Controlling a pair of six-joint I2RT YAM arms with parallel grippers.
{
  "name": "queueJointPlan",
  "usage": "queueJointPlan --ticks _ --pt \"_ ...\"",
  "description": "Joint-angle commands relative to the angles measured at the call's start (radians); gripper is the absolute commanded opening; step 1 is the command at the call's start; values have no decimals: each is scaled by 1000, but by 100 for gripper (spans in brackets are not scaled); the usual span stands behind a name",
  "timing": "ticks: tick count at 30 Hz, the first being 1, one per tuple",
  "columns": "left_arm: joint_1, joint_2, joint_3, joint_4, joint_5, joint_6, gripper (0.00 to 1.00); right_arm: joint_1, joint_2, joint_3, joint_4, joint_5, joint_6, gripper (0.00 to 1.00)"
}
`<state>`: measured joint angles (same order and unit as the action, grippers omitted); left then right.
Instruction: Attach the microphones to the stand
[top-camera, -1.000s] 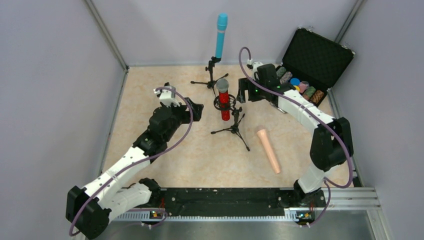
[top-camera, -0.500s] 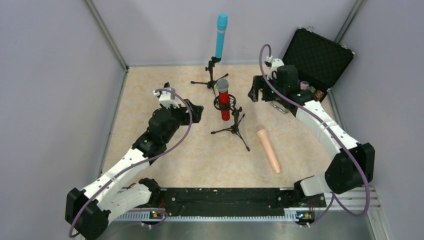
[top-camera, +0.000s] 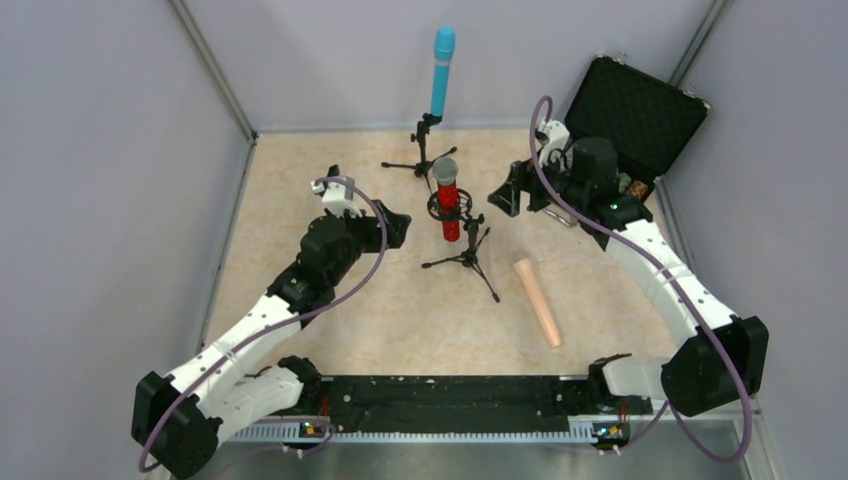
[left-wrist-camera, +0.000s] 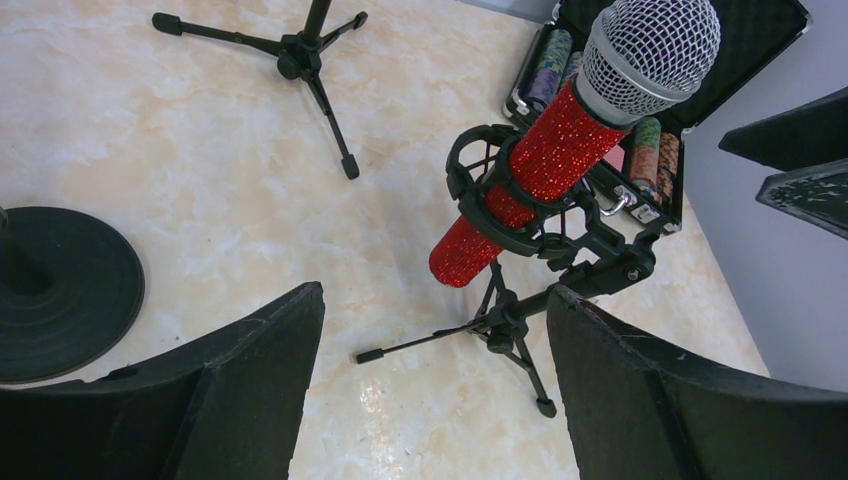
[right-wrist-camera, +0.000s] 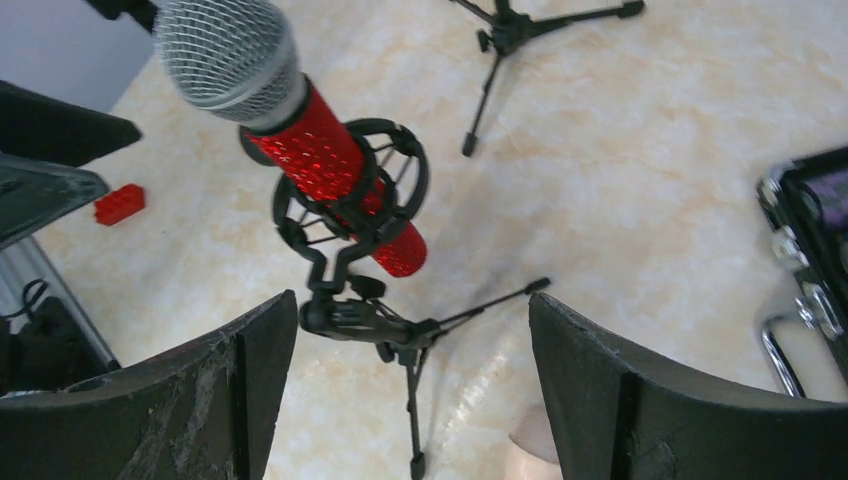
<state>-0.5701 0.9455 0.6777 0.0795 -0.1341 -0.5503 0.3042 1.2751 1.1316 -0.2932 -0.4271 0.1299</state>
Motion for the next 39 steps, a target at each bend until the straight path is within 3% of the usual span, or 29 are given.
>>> queueJointPlan --ticks 1,8,24,33,39 --pt "5 8 8 25 15 -3 86 -6 -31 -4 106 -215 -32 83" --pt "5 22 12 22 20 -3 86 22 -1 -8 151 -259 9 80" --pt "4 58 27 6 28 -8 86 231 100 69 -40 92 -163 79" --pt "5 65 31 -2 36 -8 86 286 186 96 -57 167 -156 77" --pt "4 61 33 -10 31 -7 86 303 242 139 -84 192 -165 62"
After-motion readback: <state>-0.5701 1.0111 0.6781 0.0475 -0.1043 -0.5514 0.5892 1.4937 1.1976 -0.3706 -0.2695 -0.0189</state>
